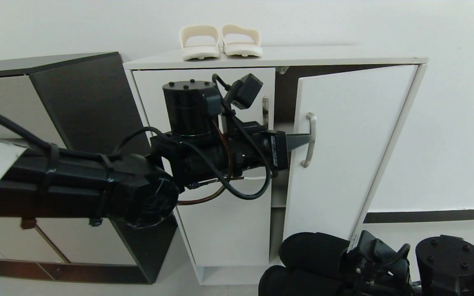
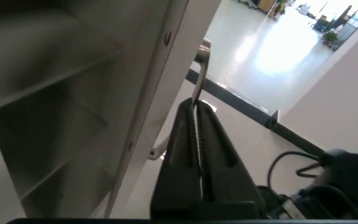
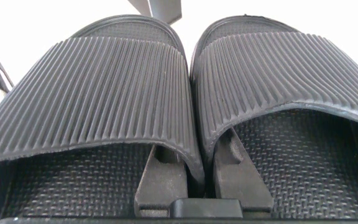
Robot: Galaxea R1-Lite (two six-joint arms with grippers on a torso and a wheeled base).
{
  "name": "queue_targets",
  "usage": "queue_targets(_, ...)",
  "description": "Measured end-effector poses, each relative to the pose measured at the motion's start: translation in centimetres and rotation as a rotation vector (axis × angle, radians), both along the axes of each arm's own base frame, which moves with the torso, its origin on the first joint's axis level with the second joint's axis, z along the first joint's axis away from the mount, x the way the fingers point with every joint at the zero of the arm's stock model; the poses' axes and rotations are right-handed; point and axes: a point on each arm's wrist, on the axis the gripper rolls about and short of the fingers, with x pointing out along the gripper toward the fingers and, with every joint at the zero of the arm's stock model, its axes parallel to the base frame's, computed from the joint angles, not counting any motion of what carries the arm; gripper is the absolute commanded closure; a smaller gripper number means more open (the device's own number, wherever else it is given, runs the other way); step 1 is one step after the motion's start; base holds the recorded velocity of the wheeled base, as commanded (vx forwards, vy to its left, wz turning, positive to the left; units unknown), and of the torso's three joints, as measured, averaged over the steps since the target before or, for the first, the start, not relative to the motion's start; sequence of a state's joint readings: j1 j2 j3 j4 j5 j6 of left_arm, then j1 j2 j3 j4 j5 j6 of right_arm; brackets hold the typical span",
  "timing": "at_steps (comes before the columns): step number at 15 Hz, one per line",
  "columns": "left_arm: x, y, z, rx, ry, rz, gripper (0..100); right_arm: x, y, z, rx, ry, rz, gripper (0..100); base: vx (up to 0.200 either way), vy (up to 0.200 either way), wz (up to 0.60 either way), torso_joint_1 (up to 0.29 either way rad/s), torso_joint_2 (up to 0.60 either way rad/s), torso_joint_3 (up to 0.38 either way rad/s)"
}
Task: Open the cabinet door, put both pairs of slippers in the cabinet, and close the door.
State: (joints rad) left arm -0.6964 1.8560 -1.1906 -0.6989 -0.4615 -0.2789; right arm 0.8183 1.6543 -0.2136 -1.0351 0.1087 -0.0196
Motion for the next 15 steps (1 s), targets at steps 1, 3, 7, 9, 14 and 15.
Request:
queue_targets(1,-0.9,0.4,0.1,-0.002,-0.002,-0.007,100,-0.1,0.0,0.0,0.001,0.000,0.002,100,0.000,0.000,0.00,0.000,0.00,0.000)
queue_targets(3,-2.5,1.5,0.1,0.005,0.005,-0.007,100,-0.4,0.2,0.1,0.002,-0.002,0.019,100,0.000,0.000,0.00,0.000,0.00,0.000)
queue_targets(7,-3.1,3.6,0.6,0.000,0.003,0.035,100,-0.8,0.5,0.1,0.003,-0.006,0.038,100,0.000,0.000,0.00,0.000,0.00,0.000)
queue_targets(9,-2.0,3.6,1.1,-0.017,-0.012,0.060,100,-0.9,0.5,0.1,0.001,-0.006,0.041,100,0.000,0.000,0.00,0.000,0.00,0.000)
queue_targets(14,1.1,2.1,1.3,-0.034,-0.028,0.104,100,-1.1,0.7,0.1,0.000,-0.005,0.053,100,0.000,0.000,0.00,0.000,0.00,0.000)
queue_targets(15,1.5,1.7,1.3,-0.033,-0.027,0.103,100,-1.1,0.7,0.1,-0.001,-0.005,0.054,100,0.000,0.000,0.00,0.000,0.00,0.000)
